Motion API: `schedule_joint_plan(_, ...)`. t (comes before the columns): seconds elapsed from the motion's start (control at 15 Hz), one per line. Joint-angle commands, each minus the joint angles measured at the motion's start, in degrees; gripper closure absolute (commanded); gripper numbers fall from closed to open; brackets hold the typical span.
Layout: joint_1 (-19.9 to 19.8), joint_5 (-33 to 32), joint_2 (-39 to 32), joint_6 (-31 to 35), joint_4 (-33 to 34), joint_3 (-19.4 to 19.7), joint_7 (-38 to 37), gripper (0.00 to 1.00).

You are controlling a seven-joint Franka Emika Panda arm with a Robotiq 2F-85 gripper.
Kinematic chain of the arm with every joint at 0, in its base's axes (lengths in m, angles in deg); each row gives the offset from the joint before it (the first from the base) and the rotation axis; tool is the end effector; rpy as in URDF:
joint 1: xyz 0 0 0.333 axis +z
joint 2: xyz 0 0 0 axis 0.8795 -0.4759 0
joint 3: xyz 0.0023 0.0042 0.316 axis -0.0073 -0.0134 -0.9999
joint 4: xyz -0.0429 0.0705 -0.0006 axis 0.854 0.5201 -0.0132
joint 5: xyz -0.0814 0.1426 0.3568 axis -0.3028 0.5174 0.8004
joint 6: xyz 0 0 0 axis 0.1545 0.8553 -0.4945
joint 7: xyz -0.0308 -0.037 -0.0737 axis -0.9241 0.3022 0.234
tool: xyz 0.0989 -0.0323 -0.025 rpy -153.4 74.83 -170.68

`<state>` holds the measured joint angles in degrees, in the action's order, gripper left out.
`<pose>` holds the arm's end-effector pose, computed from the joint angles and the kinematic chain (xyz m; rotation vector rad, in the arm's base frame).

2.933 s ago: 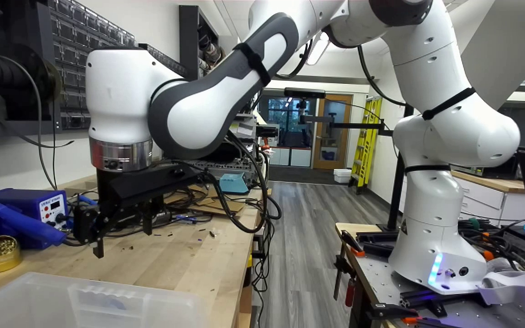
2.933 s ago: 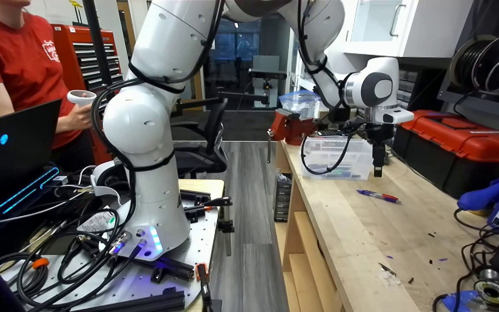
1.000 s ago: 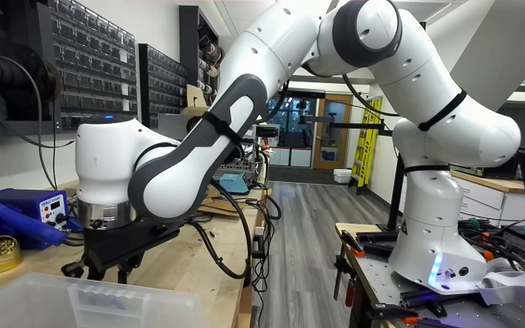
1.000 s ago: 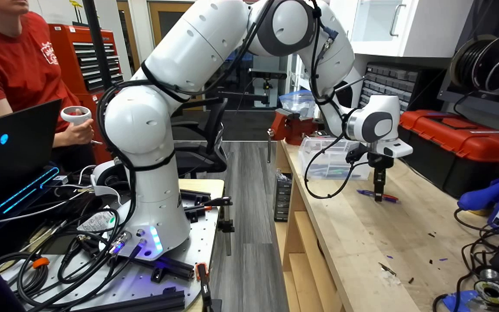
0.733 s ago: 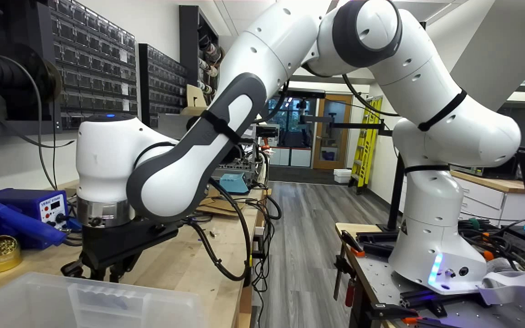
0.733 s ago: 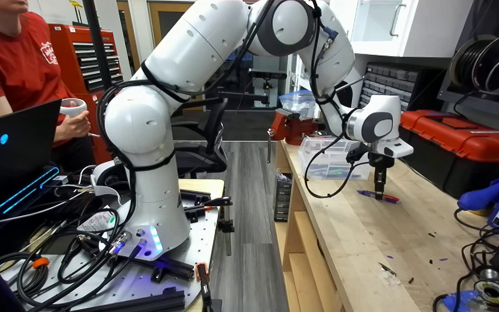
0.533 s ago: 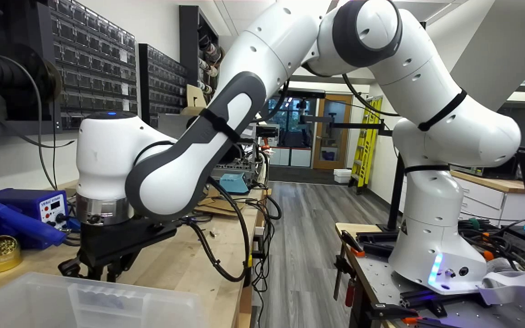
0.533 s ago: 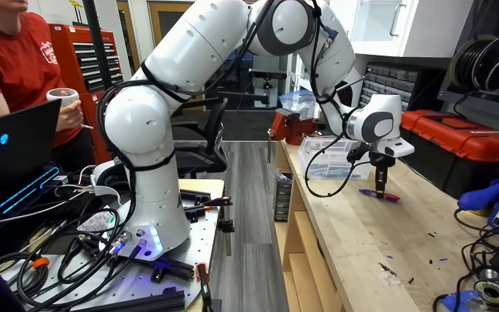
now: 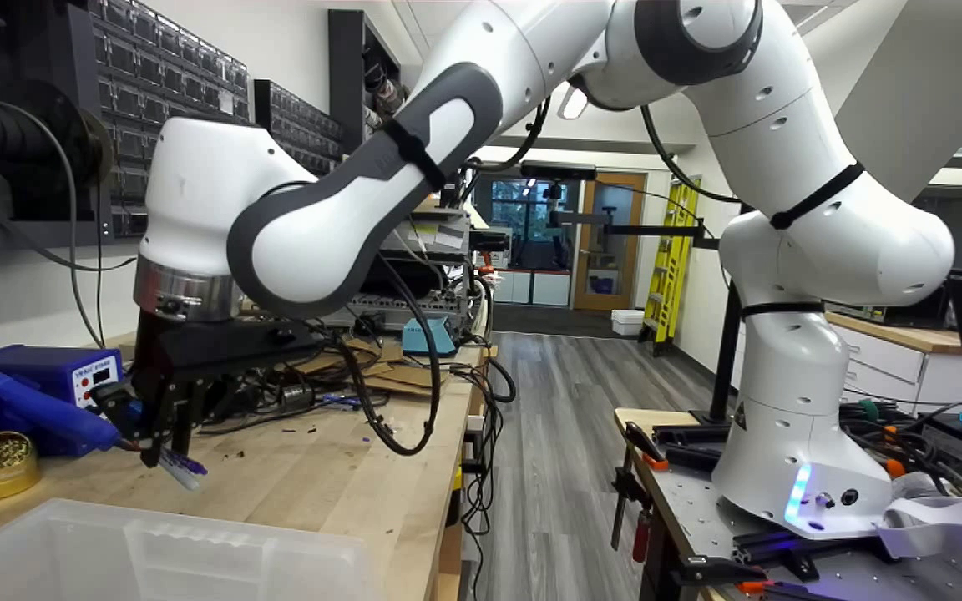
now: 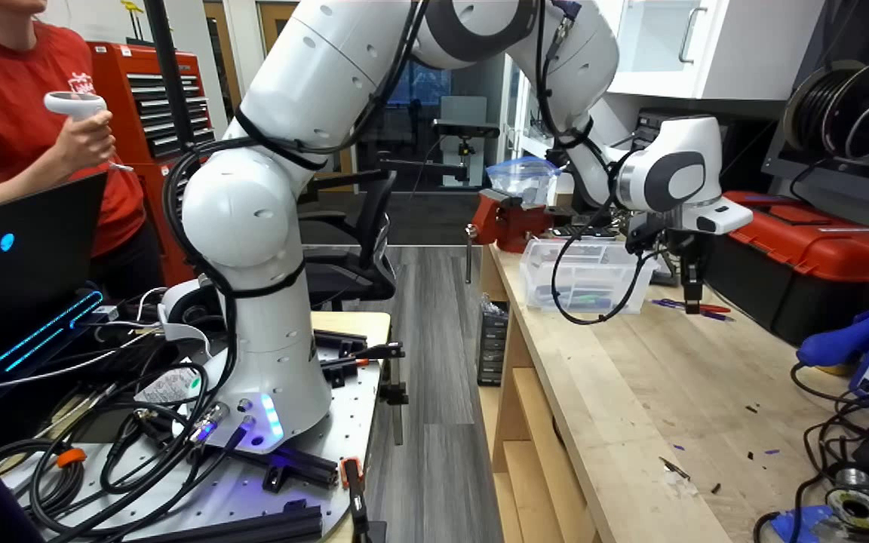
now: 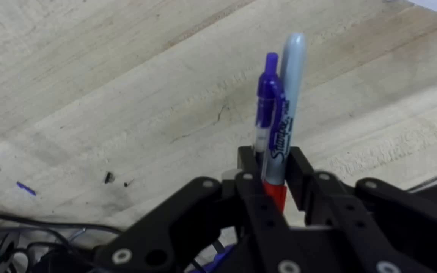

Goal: Put the pens inside the clear container on the left

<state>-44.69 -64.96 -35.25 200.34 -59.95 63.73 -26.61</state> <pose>0.6862 0.1680 0.2641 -2.9936 0.7436 -0.5057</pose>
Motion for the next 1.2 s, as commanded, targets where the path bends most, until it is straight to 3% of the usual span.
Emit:
schedule_joint_plan(0.0,-0.3,0.6,9.2,-0.4,-6.6,-0.3,4.4,0.94)
schedule_joint_plan(0.6,-0.5,4.5,23.7,-0.9,-15.2,-7.2,12.5,0.94)
schedule_joint_plan(1.13,0.1,8.5,24.2,0.3,-18.9,-12.1,15.3,0.94)
